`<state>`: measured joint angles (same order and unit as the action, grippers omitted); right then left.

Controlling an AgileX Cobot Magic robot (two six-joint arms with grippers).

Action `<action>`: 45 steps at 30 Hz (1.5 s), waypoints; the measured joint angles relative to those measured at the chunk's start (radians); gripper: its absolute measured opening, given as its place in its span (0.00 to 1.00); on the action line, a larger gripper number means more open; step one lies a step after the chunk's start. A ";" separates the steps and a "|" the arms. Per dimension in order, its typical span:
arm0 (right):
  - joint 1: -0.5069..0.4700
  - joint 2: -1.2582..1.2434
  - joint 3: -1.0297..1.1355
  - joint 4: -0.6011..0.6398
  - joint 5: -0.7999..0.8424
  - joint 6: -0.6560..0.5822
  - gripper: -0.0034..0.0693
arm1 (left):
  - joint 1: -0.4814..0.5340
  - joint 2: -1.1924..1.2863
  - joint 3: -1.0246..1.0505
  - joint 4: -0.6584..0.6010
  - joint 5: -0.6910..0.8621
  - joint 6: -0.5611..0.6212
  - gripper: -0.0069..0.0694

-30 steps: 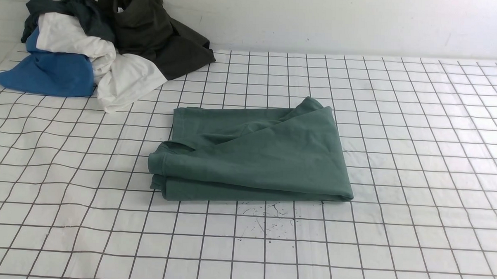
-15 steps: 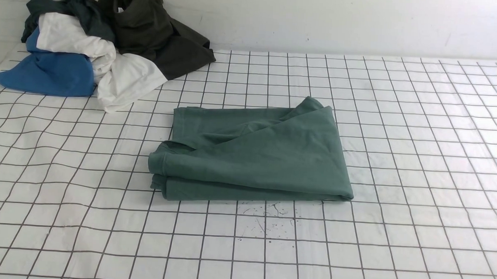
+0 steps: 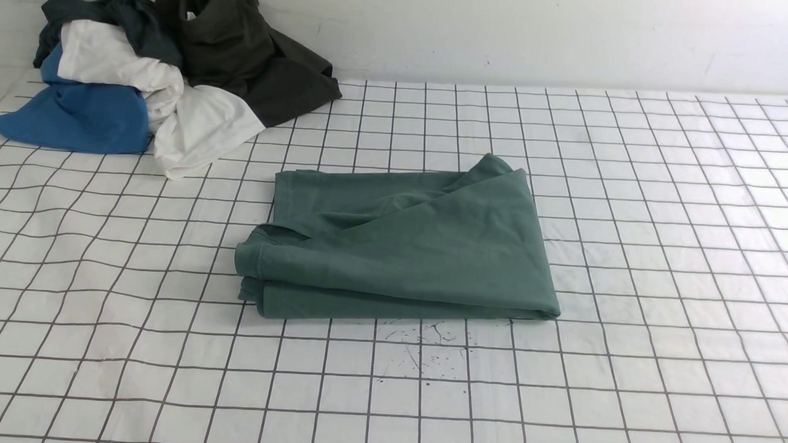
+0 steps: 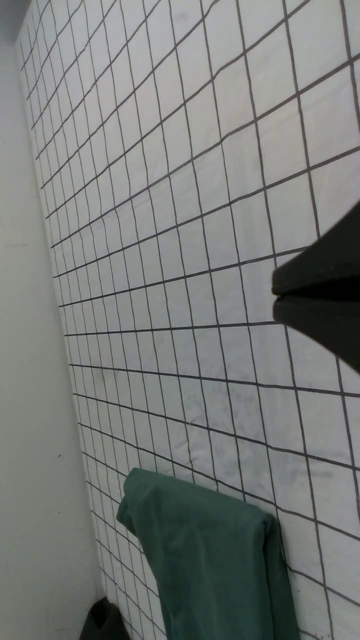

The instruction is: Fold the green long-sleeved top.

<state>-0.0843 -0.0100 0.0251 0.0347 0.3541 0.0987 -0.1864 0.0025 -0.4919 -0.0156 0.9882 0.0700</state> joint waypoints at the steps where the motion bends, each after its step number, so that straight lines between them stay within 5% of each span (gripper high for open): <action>1: 0.000 0.000 0.000 0.000 0.000 0.000 0.03 | 0.000 0.000 0.000 0.000 0.000 0.000 0.08; 21: 0.000 0.000 0.000 0.002 0.000 -0.001 0.03 | 0.000 0.000 0.006 0.000 -0.015 0.000 0.08; 31: 0.000 0.000 0.000 0.002 0.000 -0.001 0.03 | 0.075 0.000 0.316 0.083 -0.704 0.000 0.08; 34: 0.000 0.000 0.000 0.002 0.000 -0.001 0.03 | 0.133 -0.010 0.437 0.036 -0.801 0.000 0.08; 45: 0.000 0.000 0.000 0.002 0.004 -0.001 0.03 | 0.216 -0.013 0.520 -0.027 -0.662 -0.002 0.08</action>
<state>-0.0843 -0.0100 0.0248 0.0368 0.3582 0.0979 0.0296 -0.0103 0.0283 -0.0428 0.3265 0.0677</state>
